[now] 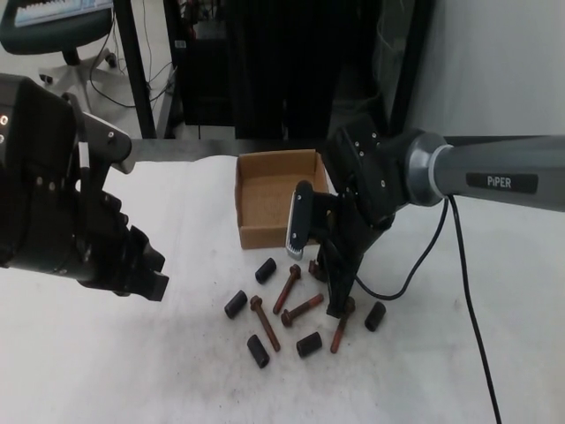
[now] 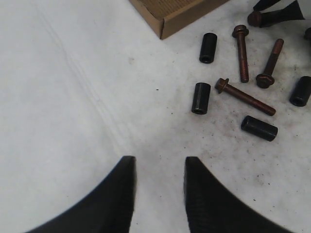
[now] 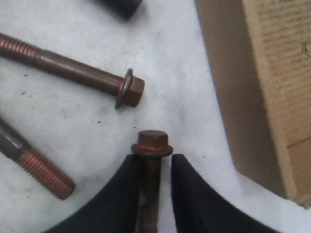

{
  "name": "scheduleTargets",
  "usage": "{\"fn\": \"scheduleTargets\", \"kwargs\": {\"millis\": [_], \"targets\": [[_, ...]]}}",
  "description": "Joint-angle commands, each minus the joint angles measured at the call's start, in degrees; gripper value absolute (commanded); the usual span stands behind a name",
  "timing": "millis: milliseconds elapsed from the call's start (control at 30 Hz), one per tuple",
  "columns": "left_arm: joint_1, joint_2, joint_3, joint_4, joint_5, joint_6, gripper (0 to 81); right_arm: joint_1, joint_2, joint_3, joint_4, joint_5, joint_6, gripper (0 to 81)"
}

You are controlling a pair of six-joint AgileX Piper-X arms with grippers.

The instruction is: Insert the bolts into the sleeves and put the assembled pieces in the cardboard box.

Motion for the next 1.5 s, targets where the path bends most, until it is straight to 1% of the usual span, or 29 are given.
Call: {"fn": "scheduleTargets", "kwargs": {"millis": [0, 167, 267, 333, 433, 467, 633, 767, 833, 933, 967, 1100, 1133, 1200, 1300, 1367, 1400, 1467], "targets": [[-0.16, -0.01, -0.37, 0.32, -0.03, 0.36, 32.3, 0.54, 2.58, 0.46, -1.45, 0.25, -0.22, 22.6], [-0.16, -0.01, -0.37, 0.32, -0.03, 0.36, 32.3, 1.82, 2.58, 0.46, -3.08, 0.05, -0.22, 22.6], [-0.16, -0.01, -0.37, 0.32, -0.03, 0.36, 32.3, 1.83, 2.58, 0.46, -3.08, 0.07, -0.22, 21.8], [-0.16, -0.01, -0.37, 0.43, -0.03, 0.36, 32.3, 1.83, 2.58, 0.46, -3.08, 0.07, -0.22, 17.3], [-0.16, -0.01, -0.37, 0.67, -0.03, 0.36, 32.3, 1.83, 2.58, 0.46, -2.96, 2.08, -0.22, 2.6], [-0.16, -0.01, -0.37, 0.98, -0.03, 0.36, 32.3, 1.83, 2.58, 0.46, -2.79, 2.60, -0.22, 0.6], [-0.16, -0.01, -0.37, 1.47, -0.03, 0.36, 32.3, 1.83, 0.79, 0.46, -0.85, 3.92, 0.11, 0.8], [-0.16, -0.01, -0.37, 1.45, 0.19, -0.06, 32.3, 1.83, -4.94, 0.46, -1.44, 3.23, 2.12, 0.8], [-0.16, -0.01, -0.37, 1.56, 3.91, -1.34, 32.3, 1.30, -8.75, 0.46, -1.70, 1.68, 4.80, 0.8], [-0.55, -0.01, -0.37, 1.60, 12.51, -6.49, 32.3, -0.54, -15.53, 0.46, -1.67, -2.69, 12.36, 0.8], [-1.03, -0.01, -0.37, 1.60, 13.95, -7.62, 32.3, -1.16, -17.83, 0.46, -1.67, -3.95, 15.04, 0.8], [-4.68, -0.01, -0.54, 2.17, 13.90, -9.50, 32.3, -4.56, -27.31, 0.60, -1.36, -8.95, 24.95, 0.8], [-5.91, -0.01, -0.71, 2.52, 13.82, -11.56, 32.3, -5.44, -29.77, 0.60, -1.22, -9.49, 27.92, 0.8], [-8.92, -0.01, -0.96, 2.69, 13.84, -14.28, 32.3, -7.17, -34.01, 0.60, -0.32, -9.50, 31.34, 0.8], [-13.20, -0.01, -1.61, 2.47, 12.18, -12.50, 32.3, -9.35, -40.58, 0.60, 3.61, -9.38, 31.78, 0.8], [-15.41, 0.45, -2.80, 1.82, 7.82, -10.45, 32.3, -10.83, -44.19, 0.60, 7.62, -9.48, 31.77, 0.8], [-16.29, 1.08, -3.80, 1.62, 6.03, -9.37, 32.3, -11.37, -45.39, 0.60, 9.38, -9.49, 31.77, 0.8], [-17.25, 3.04, -6.27, 1.63, 5.02, -7.71, 32.3, -12.76, -47.83, 0.60, 13.96, -10.56, 31.77, 0.8]]}}
